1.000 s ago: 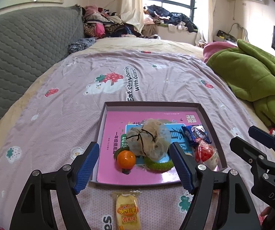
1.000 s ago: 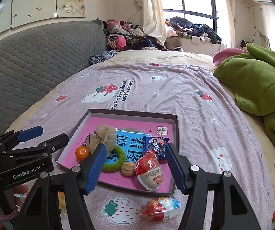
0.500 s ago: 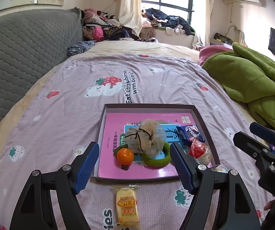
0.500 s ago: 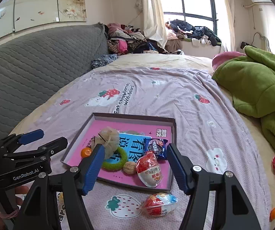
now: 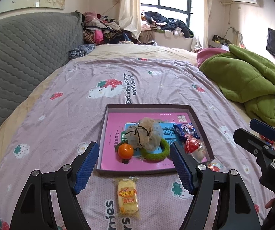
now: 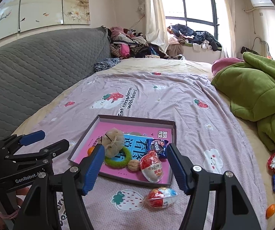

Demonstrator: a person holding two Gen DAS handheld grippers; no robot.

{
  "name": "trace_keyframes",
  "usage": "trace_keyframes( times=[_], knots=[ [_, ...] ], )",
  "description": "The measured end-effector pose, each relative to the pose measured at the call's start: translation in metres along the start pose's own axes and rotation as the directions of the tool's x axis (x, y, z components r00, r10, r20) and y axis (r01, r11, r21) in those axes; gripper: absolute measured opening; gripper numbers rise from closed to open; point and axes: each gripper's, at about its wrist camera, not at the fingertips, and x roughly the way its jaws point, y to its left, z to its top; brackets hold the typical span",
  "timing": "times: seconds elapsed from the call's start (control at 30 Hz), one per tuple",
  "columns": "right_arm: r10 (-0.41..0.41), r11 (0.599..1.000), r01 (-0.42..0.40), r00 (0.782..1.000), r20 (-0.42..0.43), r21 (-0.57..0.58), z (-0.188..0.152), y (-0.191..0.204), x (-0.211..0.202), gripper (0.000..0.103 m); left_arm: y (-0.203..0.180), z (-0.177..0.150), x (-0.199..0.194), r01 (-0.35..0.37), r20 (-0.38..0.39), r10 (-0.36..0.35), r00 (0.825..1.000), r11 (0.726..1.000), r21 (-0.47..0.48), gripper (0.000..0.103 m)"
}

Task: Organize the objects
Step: 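Withdraw both tools from the tray back toward the remaining items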

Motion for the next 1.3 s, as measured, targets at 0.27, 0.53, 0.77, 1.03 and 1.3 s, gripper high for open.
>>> trace_keyframes(
  times=[0.27,0.53,0.77,1.03,1.3],
  knots=[
    [-0.003,1.000,0.003,1.000,0.018,0.011,-0.008,0.001,-0.021,0.066,0.002,-0.010,-0.014,0.004,0.007,-0.004,1.000,1.000,-0.005,0.077],
    [-0.001,1.000,0.001,0.999,0.036,0.009,-0.015,0.007,-0.042,0.066,0.002,-0.024,-0.028,0.008,0.012,-0.008,1.000,1.000,-0.001,0.077],
    [0.005,1.000,-0.006,0.999,0.050,0.010,-0.021,0.008,-0.058,0.066,0.002,-0.033,-0.042,0.022,0.021,-0.022,1.000,1.000,-0.003,0.077],
    [0.003,1.000,-0.004,0.998,0.061,0.015,-0.028,0.006,-0.071,0.066,0.002,-0.039,-0.058,0.029,0.042,-0.029,0.999,1.000,-0.001,0.077],
    [0.005,1.000,-0.005,0.998,0.059,0.013,-0.036,0.008,-0.077,0.066,0.002,-0.047,-0.063,0.030,0.046,-0.030,0.998,1.000,0.003,0.077]
  ],
)
